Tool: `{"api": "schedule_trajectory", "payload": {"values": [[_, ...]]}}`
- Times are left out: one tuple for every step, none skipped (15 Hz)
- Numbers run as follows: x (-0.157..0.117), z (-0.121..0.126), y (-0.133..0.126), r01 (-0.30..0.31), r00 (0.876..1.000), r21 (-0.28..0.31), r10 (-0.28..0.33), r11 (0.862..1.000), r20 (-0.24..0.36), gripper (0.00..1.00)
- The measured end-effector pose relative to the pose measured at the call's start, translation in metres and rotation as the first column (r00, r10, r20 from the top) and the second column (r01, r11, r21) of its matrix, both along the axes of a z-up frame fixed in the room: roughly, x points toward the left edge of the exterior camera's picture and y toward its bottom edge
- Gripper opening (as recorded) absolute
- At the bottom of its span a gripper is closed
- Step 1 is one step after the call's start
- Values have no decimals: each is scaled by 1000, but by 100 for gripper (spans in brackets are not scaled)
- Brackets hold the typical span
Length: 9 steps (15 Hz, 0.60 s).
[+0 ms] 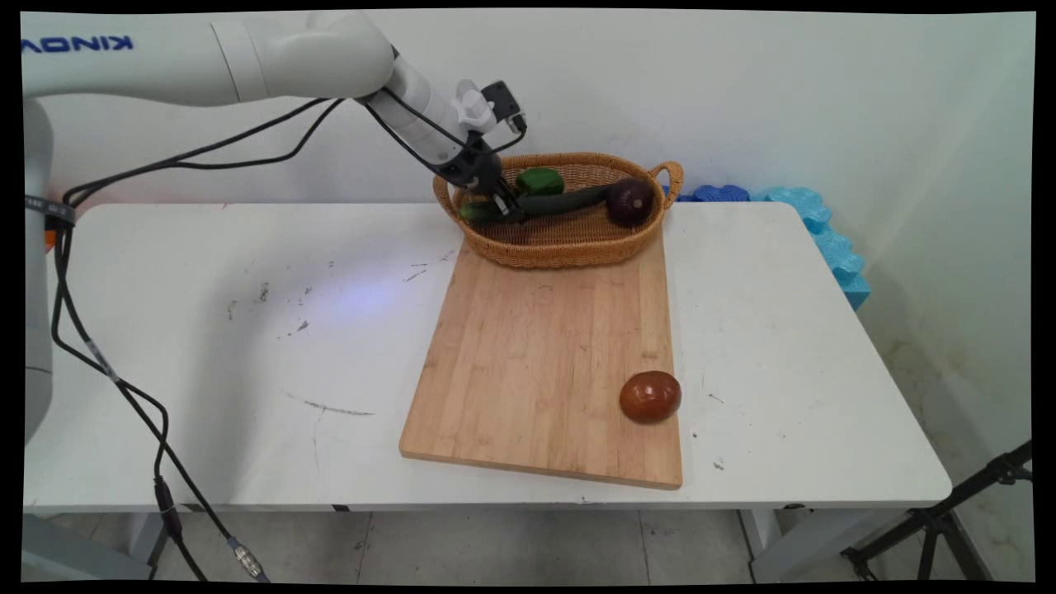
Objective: Place the picked object on the cutting board
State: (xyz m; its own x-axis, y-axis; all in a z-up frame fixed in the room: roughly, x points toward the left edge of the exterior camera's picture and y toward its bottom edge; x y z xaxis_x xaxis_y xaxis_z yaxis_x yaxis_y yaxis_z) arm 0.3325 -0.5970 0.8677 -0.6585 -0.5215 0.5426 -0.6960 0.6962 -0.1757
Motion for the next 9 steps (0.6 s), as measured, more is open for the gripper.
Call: {"api": "schedule_trajectory", "payload": {"values": [[1, 4, 2, -1, 1000, -6, 1, 1000, 0, 0], [2, 9, 4, -2, 1000, -12, 2, 1000, -1, 0], [4, 15, 7, -4, 1000, -18, 3, 1000, -3, 0], [6, 21, 11, -3, 1000, -25, 3, 1000, -5, 0], [8, 27, 14, -2, 1000, -32, 2, 999, -6, 0], [10, 33, 17, 1, 1000, -39, -1, 999, -8, 0], [11, 37, 20, 3, 1000, -43, -4, 999, -9, 0], [14, 44, 25, 9, 1000, -53, -10, 999, -11, 0], [17, 52, 30, 17, 1000, -63, -18, 998, -12, 0]]}}
